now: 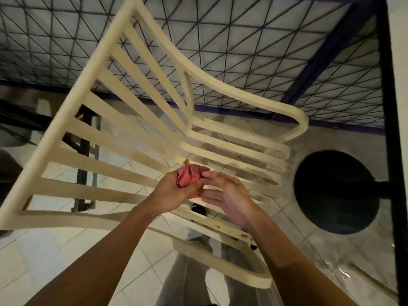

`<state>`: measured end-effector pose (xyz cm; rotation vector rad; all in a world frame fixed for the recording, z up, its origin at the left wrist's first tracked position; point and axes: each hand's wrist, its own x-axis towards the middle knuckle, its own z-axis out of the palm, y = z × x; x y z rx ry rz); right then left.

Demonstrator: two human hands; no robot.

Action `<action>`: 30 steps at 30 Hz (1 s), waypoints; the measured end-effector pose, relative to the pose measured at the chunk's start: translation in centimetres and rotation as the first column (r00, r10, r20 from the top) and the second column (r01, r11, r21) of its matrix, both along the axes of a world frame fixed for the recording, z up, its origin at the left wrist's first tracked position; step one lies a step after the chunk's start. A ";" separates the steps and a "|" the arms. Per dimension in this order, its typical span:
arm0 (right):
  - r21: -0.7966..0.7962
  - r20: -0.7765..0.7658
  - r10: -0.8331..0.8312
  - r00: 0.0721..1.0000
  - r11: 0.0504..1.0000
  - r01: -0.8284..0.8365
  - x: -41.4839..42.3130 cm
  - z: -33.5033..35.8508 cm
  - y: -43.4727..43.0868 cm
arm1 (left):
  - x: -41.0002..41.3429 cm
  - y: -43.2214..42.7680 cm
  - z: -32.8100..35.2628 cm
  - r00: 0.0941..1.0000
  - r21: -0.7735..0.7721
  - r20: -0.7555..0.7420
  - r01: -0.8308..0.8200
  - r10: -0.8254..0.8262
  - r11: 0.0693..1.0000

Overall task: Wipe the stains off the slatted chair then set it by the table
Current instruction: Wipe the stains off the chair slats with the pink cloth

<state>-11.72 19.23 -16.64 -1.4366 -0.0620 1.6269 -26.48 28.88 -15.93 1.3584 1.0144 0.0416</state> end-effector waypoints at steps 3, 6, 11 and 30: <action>-0.015 0.111 0.007 0.994 1.000 -0.005 0.8 -4.7 1.5 | 0.4 1.8 -4.5 0.988 0.099 -0.148 -0.023 0.038 0.995; 0.071 0.320 0.028 0.947 0.996 -0.054 2.2 -10.4 2.6 | 0.8 4.8 -9.5 0.939 0.186 -0.325 -0.054 0.113 0.981; -0.059 0.754 0.233 0.614 0.955 -0.290 4.3 -18.7 4.6 | 1.1 9.3 -16.7 0.860 0.283 -0.510 0.124 0.039 0.951; -0.507 0.831 0.557 -0.023 0.738 -0.445 5.8 -26.6 5.1 | 4.1 8.6 -25.0 0.746 0.429 -0.653 0.221 0.131 0.876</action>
